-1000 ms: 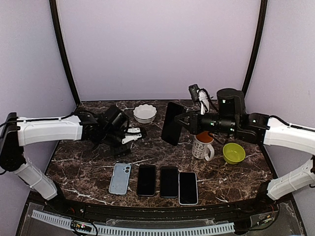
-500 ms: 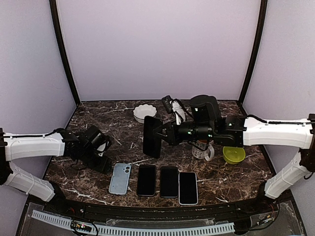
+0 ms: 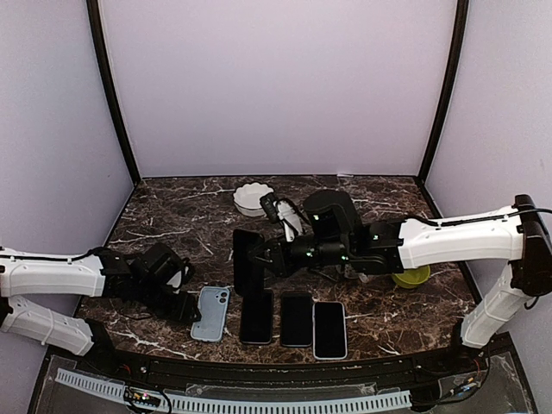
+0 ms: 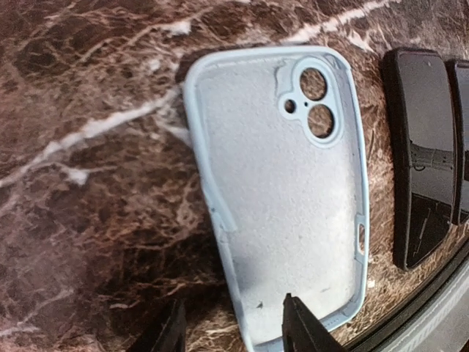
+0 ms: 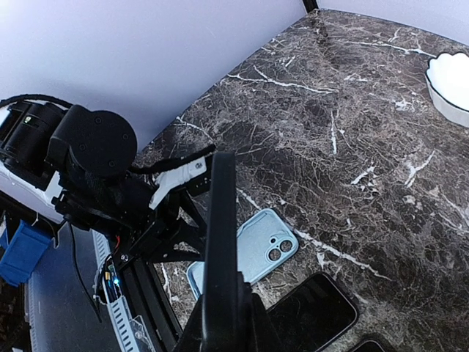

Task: Put the phone into the phone case
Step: Move the phone case to the center of the board.

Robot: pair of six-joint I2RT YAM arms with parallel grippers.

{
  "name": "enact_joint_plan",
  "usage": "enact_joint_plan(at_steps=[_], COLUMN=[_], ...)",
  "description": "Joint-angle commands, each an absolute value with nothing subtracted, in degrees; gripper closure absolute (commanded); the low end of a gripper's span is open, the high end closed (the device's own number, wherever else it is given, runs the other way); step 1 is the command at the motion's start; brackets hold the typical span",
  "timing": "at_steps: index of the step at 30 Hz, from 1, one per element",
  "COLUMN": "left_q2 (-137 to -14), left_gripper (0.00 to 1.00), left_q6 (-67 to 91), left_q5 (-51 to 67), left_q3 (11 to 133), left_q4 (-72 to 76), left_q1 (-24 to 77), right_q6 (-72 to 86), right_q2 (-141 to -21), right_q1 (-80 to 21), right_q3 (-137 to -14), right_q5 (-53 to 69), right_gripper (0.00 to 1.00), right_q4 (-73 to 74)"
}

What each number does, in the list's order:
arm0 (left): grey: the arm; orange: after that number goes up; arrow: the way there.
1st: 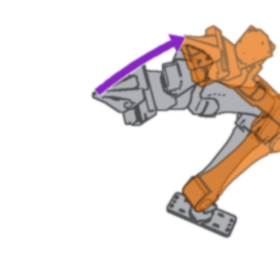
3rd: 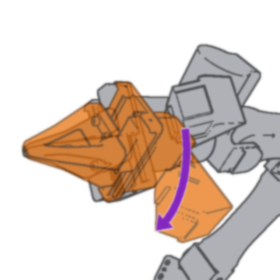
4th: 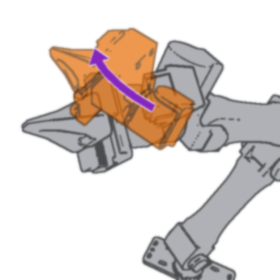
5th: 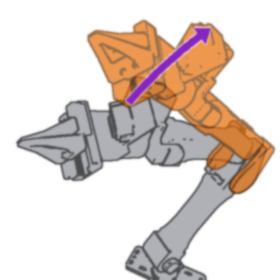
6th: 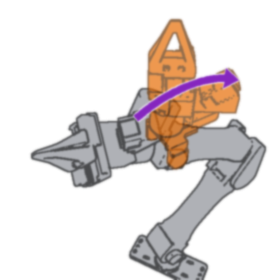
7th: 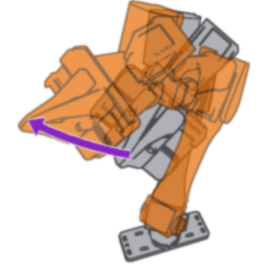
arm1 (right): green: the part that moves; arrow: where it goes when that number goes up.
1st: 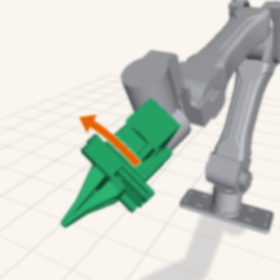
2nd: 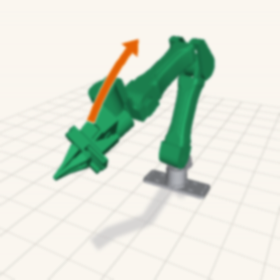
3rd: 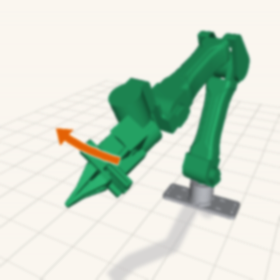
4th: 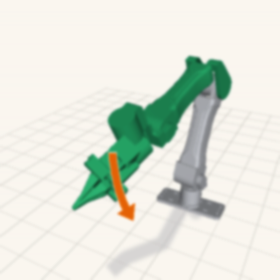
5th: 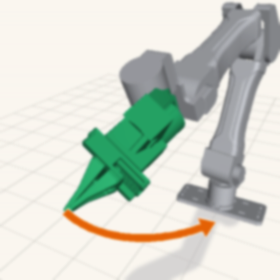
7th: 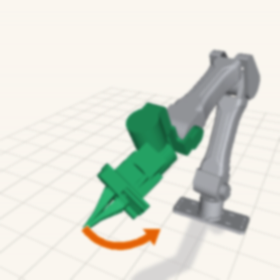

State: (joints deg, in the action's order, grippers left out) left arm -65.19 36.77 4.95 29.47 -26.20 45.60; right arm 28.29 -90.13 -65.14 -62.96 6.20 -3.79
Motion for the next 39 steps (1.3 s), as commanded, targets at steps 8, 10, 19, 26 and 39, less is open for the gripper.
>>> enact_joint_plan(at_steps=[8, 10, 19, 26, 39], left_q2=[-71.2, -70.99, -65.73, -65.22, -80.32], left_gripper=[0.81, 0.9, 1.0, 1.0, 1.0], left_q6=[38.12, 38.59, 42.17, 41.09, 43.36], left_q5=[3.61, 3.84, -4.88, -16.01, -14.83], left_q3=[29.24, 29.19, 30.55, 34.73, 46.79], left_q4=[-24.33, -24.07, -23.33, -21.72, -17.52], left_q1=[47.59, 47.67, 49.79, 52.66, 56.76], right_q6=[28.95, 28.9, 27.79, 26.21, 26.98], right_q2=[-89.74, -89.78, -92.75, -93.02, -81.59], right_q1=[-65.57, -65.57, -65.57, -65.09, -61.23], right_q3=[-63.22, -63.26, -64.88, -65.59, -58.15], right_q5=[5.33, 5.18, 8.74, 9.96, 4.32], right_gripper=[1.0, 1.0, 1.0, 1.0, 1.0], right_q4=[-10.51, -10.5, -13.71, -16.21, -12.76])
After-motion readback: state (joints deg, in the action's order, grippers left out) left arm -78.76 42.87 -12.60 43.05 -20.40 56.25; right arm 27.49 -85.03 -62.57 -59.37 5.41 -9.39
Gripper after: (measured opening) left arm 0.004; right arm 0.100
